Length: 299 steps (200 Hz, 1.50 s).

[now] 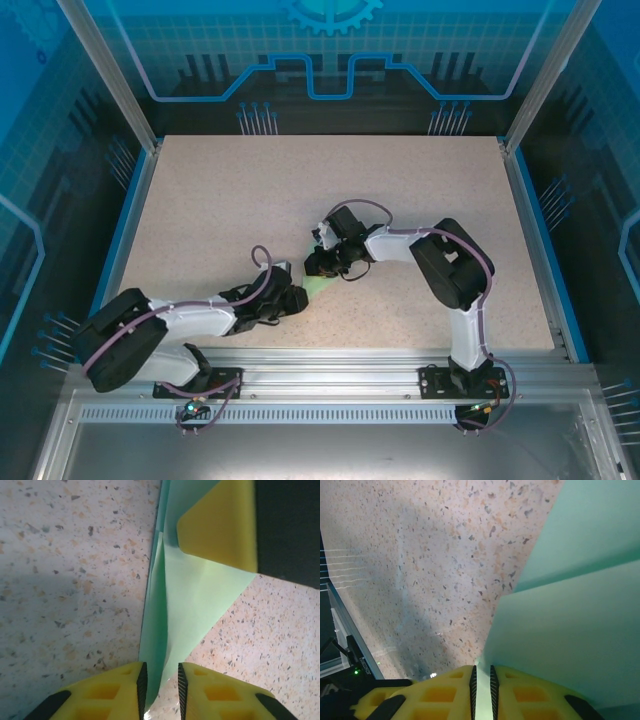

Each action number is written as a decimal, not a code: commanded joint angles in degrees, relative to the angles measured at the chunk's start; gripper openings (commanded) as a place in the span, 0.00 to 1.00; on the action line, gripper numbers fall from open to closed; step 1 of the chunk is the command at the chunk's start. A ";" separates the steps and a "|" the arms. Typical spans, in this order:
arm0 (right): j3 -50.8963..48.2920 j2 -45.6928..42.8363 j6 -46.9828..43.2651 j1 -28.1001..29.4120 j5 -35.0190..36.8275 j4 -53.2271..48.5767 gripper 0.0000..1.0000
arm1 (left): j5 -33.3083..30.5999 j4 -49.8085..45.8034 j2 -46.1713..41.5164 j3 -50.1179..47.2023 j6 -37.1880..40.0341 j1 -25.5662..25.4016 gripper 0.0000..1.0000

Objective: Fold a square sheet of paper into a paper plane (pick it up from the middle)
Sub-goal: Fourth fold the wing at the center of the table.

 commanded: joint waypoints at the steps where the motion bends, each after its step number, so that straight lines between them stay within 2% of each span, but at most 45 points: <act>1: 1.15 1.63 -0.63 -0.71 1.39 -1.05 0.17 | -1.58 -4.81 -5.45 -1.88 -1.55 0.63 0.30; 24: 0.95 1.74 -0.57 -0.79 1.24 -0.99 0.18 | -4.74 -9.85 -12.55 -2.47 -2.65 0.61 0.36; 54: 1.11 1.84 -0.81 -0.81 0.66 -1.14 0.18 | -10.50 -18.35 -20.99 -2.10 -4.79 0.60 0.35; 73: 1.29 1.65 -0.83 -0.86 0.51 -1.31 0.18 | -10.46 -19.38 -23.17 -2.02 -3.86 0.56 0.37; 84: 1.41 1.65 -0.84 -0.85 0.61 -1.44 0.18 | -8.17 -17.97 -22.97 -1.77 -1.69 0.59 0.37; 111: 1.55 1.95 -1.10 -0.83 0.83 -1.89 0.18 | -0.20 -14.21 -19.28 1.04 3.25 0.60 0.34; 135: 1.33 2.16 -1.36 -0.81 1.11 -2.17 0.18 | 4.49 -9.73 -13.76 3.61 3.81 0.55 0.27; 193: 1.23 2.69 -1.71 -0.80 0.98 -2.59 0.18 | 5.83 -5.13 -1.24 7.57 3.19 1.79 0.17; 256: 1.28 2.64 -2.05 -0.81 0.87 -3.16 0.18 | 7.11 -1.47 4.67 7.01 3.90 4.04 0.15; 299: 1.11 2.60 -2.15 -0.79 1.06 -3.35 0.18 | 7.65 0.09 7.18 4.58 1.48 4.45 0.15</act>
